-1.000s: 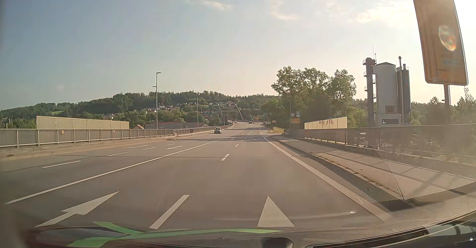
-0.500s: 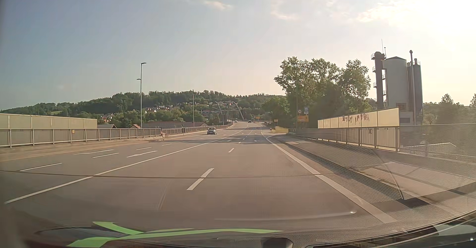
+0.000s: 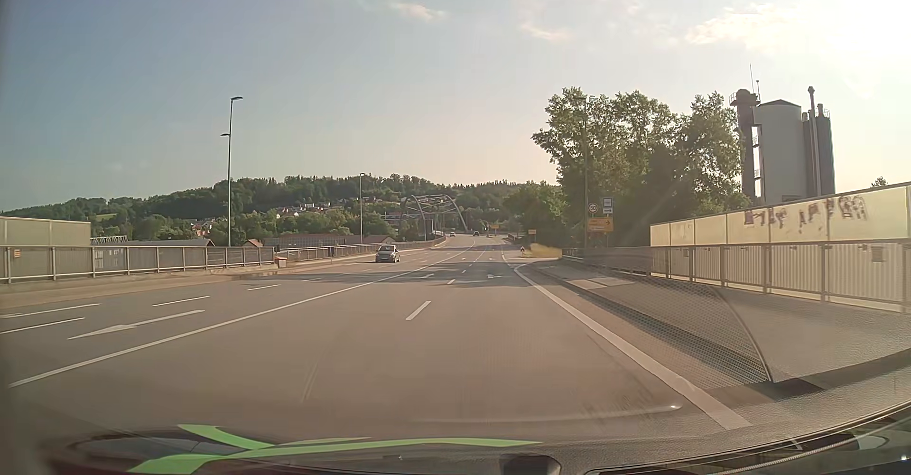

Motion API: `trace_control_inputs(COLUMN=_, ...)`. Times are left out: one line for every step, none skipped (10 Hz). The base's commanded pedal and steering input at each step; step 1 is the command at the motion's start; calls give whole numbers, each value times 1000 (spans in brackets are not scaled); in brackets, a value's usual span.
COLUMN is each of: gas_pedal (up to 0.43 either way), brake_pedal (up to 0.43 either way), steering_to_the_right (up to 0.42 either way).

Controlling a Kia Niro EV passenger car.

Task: Follow the waypoints while adhering to traffic rules and regulations

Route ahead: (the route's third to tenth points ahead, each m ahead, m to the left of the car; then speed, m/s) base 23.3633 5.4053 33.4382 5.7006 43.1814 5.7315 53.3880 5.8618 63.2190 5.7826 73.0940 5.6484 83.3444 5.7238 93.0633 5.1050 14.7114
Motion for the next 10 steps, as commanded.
trace_control_inputs(gas_pedal=79, brake_pedal=0, steering_to_the_right=-3)
trace_control_inputs(gas_pedal=118, brake_pedal=0, steering_to_the_right=-2)
trace_control_inputs(gas_pedal=118, brake_pedal=0, steering_to_the_right=-3)
trace_control_inputs(gas_pedal=118, brake_pedal=0, steering_to_the_right=-2)
trace_control_inputs(gas_pedal=118, brake_pedal=0, steering_to_the_right=-1)
trace_control_inputs(gas_pedal=118, brake_pedal=0, steering_to_the_right=-1)
trace_control_inputs(gas_pedal=118, brake_pedal=0, steering_to_the_right=-1)
trace_control_inputs(gas_pedal=118, brake_pedal=0, steering_to_the_right=-1)
trace_control_inputs(gas_pedal=118, brake_pedal=0, steering_to_the_right=-1)
trace_control_inputs(gas_pedal=118, brake_pedal=0, steering_to_the_right=-1)
